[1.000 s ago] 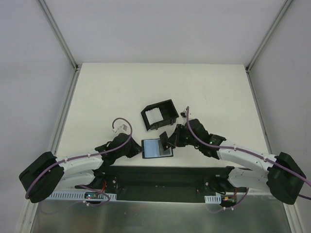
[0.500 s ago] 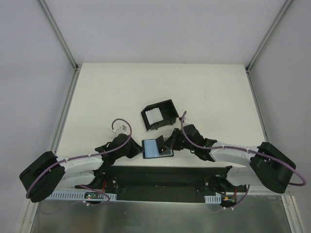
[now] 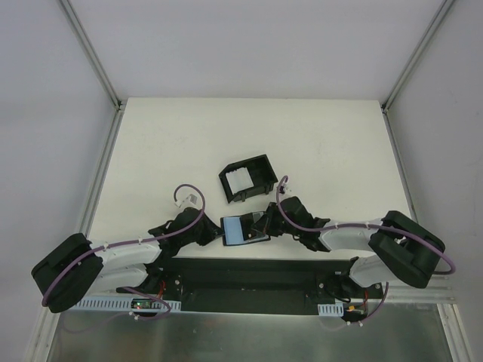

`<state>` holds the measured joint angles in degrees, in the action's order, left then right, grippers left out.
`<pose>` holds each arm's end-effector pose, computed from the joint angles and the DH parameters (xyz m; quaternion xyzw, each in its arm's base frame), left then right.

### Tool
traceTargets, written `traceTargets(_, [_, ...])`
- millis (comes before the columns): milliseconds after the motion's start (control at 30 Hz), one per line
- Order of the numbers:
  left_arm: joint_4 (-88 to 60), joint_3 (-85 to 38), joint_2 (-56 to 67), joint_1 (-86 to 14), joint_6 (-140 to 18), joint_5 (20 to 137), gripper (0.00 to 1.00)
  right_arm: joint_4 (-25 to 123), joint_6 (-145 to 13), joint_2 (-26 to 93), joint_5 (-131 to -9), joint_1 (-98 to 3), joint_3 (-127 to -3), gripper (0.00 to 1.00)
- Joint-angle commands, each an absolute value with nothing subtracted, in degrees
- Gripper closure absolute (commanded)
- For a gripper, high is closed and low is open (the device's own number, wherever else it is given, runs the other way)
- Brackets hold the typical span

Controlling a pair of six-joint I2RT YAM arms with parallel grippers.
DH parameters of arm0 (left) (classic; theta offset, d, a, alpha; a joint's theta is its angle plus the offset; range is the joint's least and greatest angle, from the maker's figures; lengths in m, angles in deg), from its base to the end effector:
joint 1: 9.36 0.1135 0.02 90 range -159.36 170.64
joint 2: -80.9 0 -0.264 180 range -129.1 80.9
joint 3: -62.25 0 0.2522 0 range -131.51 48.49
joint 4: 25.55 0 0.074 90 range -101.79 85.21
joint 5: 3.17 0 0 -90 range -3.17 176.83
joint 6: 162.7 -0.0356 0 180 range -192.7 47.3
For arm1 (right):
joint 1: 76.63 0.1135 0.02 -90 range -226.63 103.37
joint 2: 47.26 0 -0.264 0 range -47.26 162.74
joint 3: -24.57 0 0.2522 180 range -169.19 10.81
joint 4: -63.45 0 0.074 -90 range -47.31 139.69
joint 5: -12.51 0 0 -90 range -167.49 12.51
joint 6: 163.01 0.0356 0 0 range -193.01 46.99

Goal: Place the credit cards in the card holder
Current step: Insert the credit card into the card holder.

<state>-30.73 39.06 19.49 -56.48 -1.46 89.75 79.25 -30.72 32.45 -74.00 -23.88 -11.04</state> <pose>0.1263 -0.1333 0.1295 -0.1955 0.8568 -0.3979 0.2635 0.1498 0.2006 0.1458 -0.0938 0.8531 0.3957 0.3269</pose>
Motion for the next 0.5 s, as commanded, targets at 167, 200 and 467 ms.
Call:
traceTargets(167, [-28.6, 40.4, 17.4, -55.9, -1.4, 88.8, 1.0, 83.8, -29.3, 35.3, -73.8, -23.6, -9.3, 0.99])
traceTargets(200, [-28.7, 40.3, 17.4, -55.9, -1.4, 88.7, 1.0, 83.9, -29.4, 35.6, -73.7, -23.6, -9.2, 0.99])
traceTargets(467, [-28.7, 40.4, 17.3, -55.9, -1.6, 88.7, 1.0, 87.1, -28.5, 38.0, -70.2, -23.2, -8.7, 1.0])
